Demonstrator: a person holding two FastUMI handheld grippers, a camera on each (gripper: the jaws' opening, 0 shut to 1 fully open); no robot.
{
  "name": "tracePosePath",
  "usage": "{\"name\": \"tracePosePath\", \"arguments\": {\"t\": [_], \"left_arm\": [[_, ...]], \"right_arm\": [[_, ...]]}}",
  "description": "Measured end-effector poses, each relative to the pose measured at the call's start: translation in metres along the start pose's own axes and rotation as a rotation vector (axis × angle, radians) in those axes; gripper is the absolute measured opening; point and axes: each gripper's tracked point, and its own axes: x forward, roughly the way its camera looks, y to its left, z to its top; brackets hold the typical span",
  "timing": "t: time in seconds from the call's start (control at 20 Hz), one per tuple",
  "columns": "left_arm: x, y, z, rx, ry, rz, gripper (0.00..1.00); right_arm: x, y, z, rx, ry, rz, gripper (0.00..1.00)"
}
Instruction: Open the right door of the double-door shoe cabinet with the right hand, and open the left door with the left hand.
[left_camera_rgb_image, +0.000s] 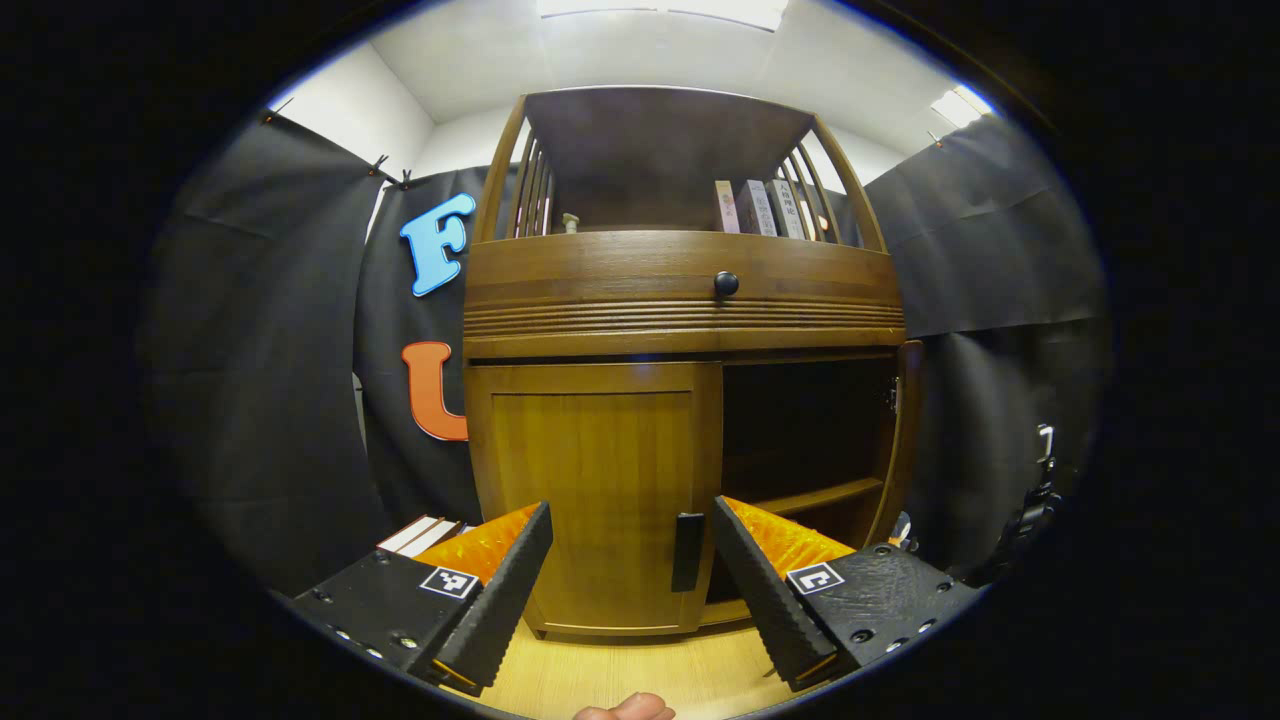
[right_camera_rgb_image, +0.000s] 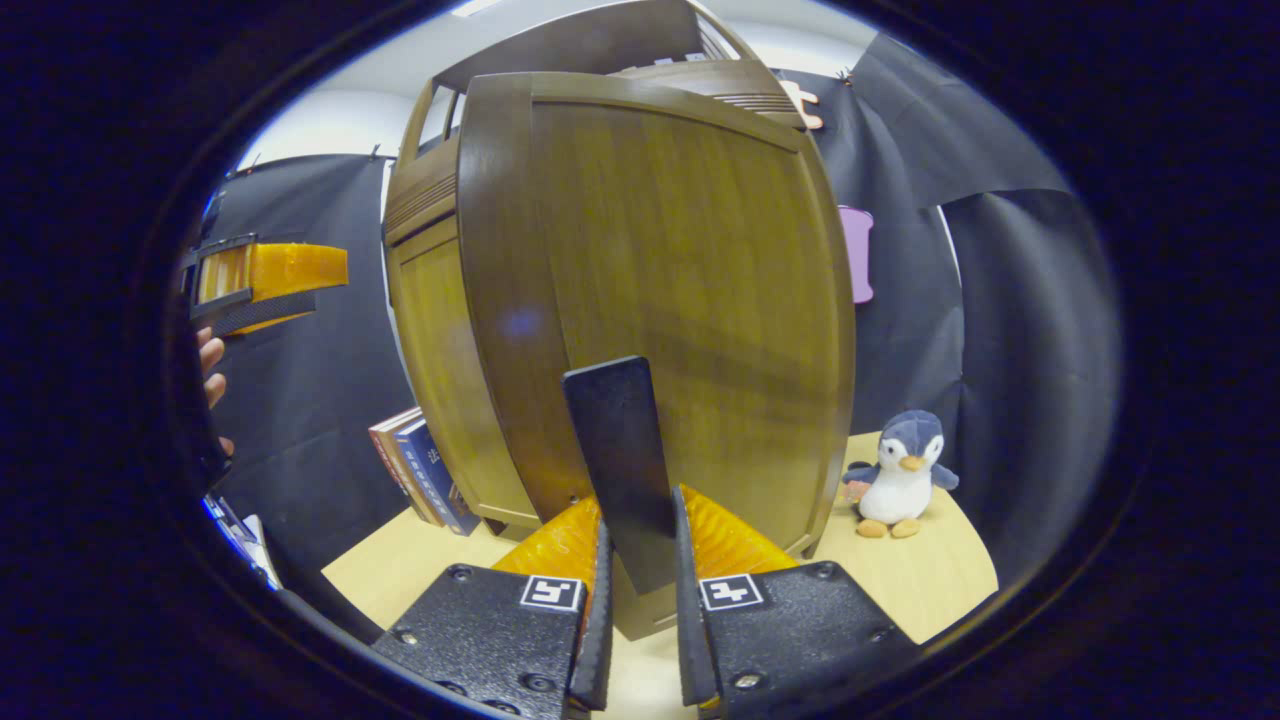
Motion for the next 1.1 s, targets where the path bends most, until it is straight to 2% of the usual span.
{"name": "tracePosePath", "arguments": {"t": [0.5,0.6,0.65,0.7,1.1], "left_arm": [[0.012,-0.04,-0.012,-0.024,0.045,-0.068,0.96],[0.017,-0.047,-0.016,-0.03,0.054,-0.079,0.96],[0.018,-0.049,-0.017,-0.034,0.059,-0.086,1.0],[0.019,-0.051,-0.018,-0.038,0.063,-0.093,0.96],[0.028,-0.083,-0.023,-0.069,0.087,-0.161,0.96]], "right_arm": [[-0.017,-0.011,-0.003,0.085,0.007,-0.069,0.29],[-0.021,-0.02,-0.003,0.067,0.002,-0.107,0.27],[-0.021,-0.026,-0.003,0.059,-0.001,-0.126,0.25],[-0.023,-0.031,-0.002,0.059,-0.002,-0.145,0.25],[-0.034,-0.053,-0.002,0.088,0.004,-0.258,0.14]]}}
